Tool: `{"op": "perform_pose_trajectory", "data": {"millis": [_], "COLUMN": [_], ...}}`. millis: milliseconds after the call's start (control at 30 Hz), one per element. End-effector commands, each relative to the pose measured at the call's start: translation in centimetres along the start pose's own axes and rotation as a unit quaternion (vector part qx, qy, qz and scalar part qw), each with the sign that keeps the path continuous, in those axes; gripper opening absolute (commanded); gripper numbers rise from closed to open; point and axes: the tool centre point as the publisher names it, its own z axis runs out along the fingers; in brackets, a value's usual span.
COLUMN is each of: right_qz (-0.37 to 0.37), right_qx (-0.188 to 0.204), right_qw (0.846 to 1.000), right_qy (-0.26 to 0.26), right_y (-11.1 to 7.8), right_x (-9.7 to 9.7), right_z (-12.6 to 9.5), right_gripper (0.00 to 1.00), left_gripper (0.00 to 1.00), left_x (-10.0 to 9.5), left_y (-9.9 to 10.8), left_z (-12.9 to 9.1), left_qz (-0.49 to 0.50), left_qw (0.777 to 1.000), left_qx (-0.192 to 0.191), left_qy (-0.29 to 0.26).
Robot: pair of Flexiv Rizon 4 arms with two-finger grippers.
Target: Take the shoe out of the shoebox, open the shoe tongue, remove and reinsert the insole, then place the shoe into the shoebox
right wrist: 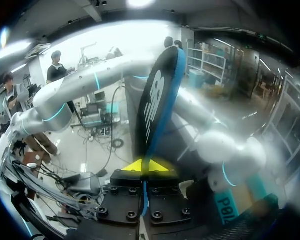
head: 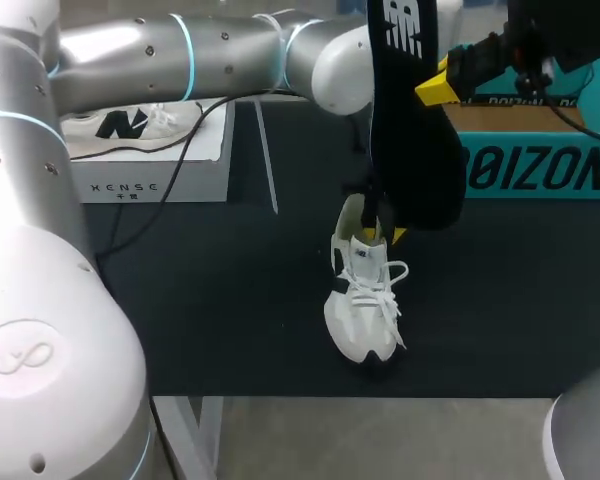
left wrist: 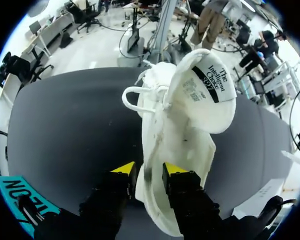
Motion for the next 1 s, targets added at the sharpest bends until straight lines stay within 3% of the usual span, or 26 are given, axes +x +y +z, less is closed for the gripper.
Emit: {"op": "perform_pose_trajectory", "data": {"millis": [33, 267, 533, 567, 767, 800, 867, 1000], "right_qz": [0.0, 0.0, 0.0, 0.0, 0.0, 0.0, 0.0, 0.0], "right_qx": [0.002, 0.002, 0.002, 0.002, 0.002, 0.002, 0.002, 0.002], "right_qw": [1.0, 1.0, 1.0, 1.0, 1.0, 1.0, 1.0, 1.0], "right_qy": [0.001, 0.001, 0.001, 0.001, 0.001, 0.001, 0.001, 0.001], "right_y": [0.2, 0.2, 0.2, 0.2, 0.2, 0.2, 0.2, 0.2], "right_x": [-0.2, -0.2, -0.2, -0.2, -0.2, -0.2, -0.2, -0.2], "right_z": [0.1, 0.1, 0.1, 0.1, 0.1, 0.1, 0.1, 0.1], "right_gripper": [0.0, 0.0, 0.0, 0.0, 0.0, 0.0, 0.0, 0.0], "left_gripper": [1.0, 1.0, 1.0, 1.0, 1.0, 1.0, 1.0, 1.0], "left_x": [1.4, 2.4, 6.3, 7.1, 10.2, 10.4, 11.2, 11.2], "left_y": [-0.5, 0.2, 1.6, 1.6, 1.9, 1.8, 1.3, 1.3], "left_z": [-1.4, -5.2, -8.1, -8.5, -9.3, -9.3, -9.2, -9.2], "left_qz": [-0.002, 0.002, -0.008, -0.009, -0.024, -0.022, -0.026, -0.026], "left_qw": [0.998, 0.975, 0.914, 0.898, 0.843, 0.842, 0.821, 0.821], "left_qx": [-0.024, -0.018, 0.008, 0.019, 0.018, 0.019, 0.001, 0.001], "left_qy": [-0.055, -0.221, -0.406, -0.44, -0.537, -0.538, -0.571, -0.571]}}
